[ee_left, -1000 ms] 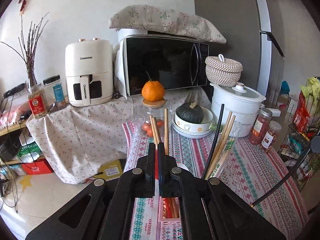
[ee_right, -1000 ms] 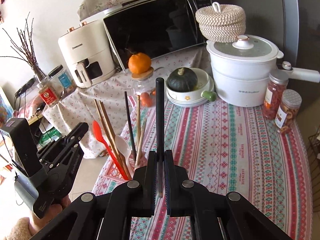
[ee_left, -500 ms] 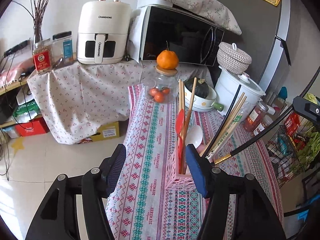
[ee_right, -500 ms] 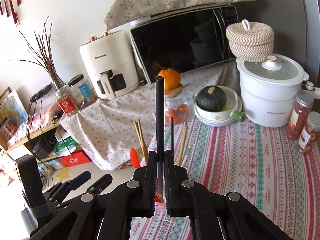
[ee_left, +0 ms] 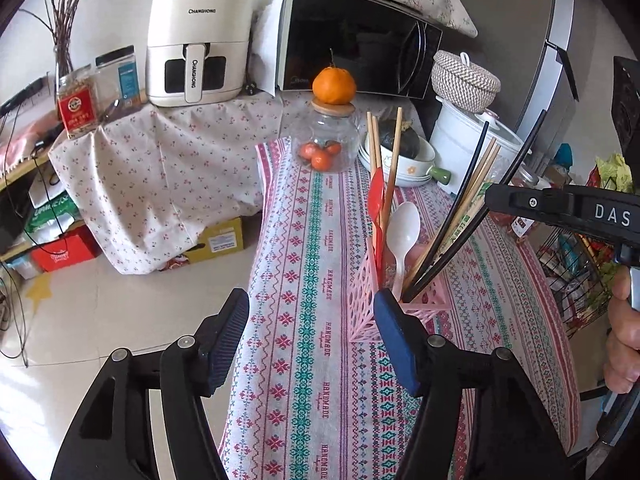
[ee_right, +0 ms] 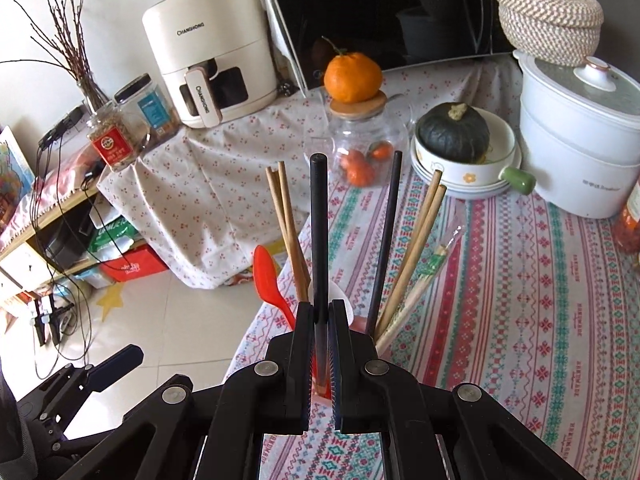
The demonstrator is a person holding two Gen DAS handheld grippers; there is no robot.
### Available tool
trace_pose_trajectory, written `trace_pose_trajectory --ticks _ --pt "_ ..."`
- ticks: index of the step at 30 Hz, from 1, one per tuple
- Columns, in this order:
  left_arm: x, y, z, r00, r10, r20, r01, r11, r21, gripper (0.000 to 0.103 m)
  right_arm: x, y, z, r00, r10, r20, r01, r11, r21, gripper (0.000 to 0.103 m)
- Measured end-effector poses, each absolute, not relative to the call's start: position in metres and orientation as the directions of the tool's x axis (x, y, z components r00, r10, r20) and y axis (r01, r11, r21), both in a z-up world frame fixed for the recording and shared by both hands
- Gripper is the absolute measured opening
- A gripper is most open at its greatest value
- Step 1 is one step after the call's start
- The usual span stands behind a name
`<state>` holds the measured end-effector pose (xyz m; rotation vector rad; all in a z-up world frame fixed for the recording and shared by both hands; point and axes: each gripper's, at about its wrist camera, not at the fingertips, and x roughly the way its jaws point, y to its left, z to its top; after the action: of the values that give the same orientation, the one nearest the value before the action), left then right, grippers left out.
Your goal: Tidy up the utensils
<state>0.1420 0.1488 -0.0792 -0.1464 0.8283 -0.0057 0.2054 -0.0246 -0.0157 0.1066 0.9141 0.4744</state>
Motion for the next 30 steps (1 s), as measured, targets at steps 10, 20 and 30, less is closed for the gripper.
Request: trace_pose_trajectory --ticks 10,20,30 --pt "0.139 0.132 -0.078 0.661 -0.054 -0.748 -0.058 0.991 -0.123 0.081 0.188 -0.063 0.017 0.606 0.413 -0.68 -0.295 0.91 0.29 0.052" --pt "0.098 0.092 -0.047 0.691 0.037 -0.722 -0.088 0.996 -0.034 0.095 0.119 -0.117 0.035 0.716 0.225 -0.66 -0.19 0.974 0.126 0.099" --pt "0.033 0.054 -0.025 0.719 0.057 -0.693 -0.072 0.997 0.007 0.101 0.043 -0.149 0.024 0.741 0.037 -0.67 -0.098 0.994 -0.054 0.103"
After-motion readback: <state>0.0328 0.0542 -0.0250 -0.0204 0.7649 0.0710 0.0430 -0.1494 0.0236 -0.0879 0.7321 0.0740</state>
